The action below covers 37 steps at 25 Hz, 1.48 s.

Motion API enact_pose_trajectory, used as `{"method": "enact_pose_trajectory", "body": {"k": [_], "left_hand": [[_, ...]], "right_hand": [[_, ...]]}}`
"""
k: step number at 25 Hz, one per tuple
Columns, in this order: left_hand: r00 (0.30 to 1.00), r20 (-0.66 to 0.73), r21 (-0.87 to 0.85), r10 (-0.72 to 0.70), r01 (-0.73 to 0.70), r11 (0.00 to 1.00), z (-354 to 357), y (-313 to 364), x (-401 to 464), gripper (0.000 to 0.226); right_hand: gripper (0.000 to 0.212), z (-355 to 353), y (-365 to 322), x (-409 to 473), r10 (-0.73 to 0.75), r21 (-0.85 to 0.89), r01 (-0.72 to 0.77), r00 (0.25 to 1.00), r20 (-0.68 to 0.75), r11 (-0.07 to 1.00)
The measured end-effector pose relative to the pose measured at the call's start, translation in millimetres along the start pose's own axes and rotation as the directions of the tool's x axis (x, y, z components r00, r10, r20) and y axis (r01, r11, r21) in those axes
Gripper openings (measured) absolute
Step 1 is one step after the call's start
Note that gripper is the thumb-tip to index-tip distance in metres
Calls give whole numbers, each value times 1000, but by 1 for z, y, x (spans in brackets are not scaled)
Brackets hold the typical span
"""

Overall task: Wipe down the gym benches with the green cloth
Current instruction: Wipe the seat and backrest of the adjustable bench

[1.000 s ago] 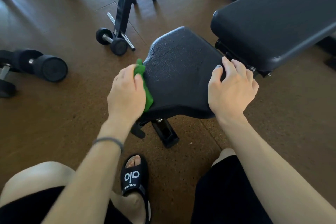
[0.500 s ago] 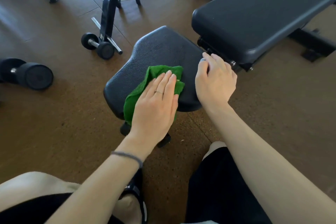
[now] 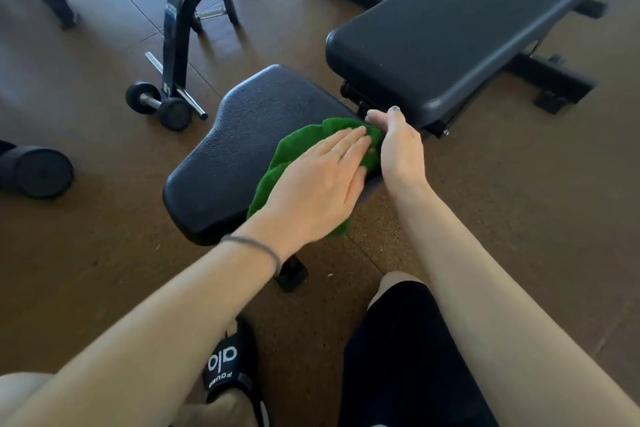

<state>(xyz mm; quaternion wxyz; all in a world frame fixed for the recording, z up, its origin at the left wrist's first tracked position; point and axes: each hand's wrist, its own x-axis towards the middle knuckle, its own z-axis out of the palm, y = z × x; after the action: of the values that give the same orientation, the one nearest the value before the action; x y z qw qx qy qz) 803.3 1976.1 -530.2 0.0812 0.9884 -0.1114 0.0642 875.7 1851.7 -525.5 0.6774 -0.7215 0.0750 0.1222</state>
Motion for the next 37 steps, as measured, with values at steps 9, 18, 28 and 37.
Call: {"method": "enact_pose_trajectory", "body": {"k": [9, 18, 28, 37], "left_hand": [[997, 35, 153, 63, -68, 986, -7, 20, -44, 59], [996, 77, 135, -44, 33, 990, 9, 41, 39, 52], [971, 69, -121, -228, 235, 965, -7, 13, 47, 49], [982, 50, -152, -185, 190, 970, -13, -17, 7, 52]], "right_hand": [[52, -15, 19, 6, 132, 210, -159, 982, 139, 965], [62, -33, 36, 11, 164, 430, -261, 954, 250, 864], [66, -8, -6, 3, 132, -71, -129, 990, 42, 989], [63, 14, -4, -1, -90, -352, 74, 996, -27, 933]]}}
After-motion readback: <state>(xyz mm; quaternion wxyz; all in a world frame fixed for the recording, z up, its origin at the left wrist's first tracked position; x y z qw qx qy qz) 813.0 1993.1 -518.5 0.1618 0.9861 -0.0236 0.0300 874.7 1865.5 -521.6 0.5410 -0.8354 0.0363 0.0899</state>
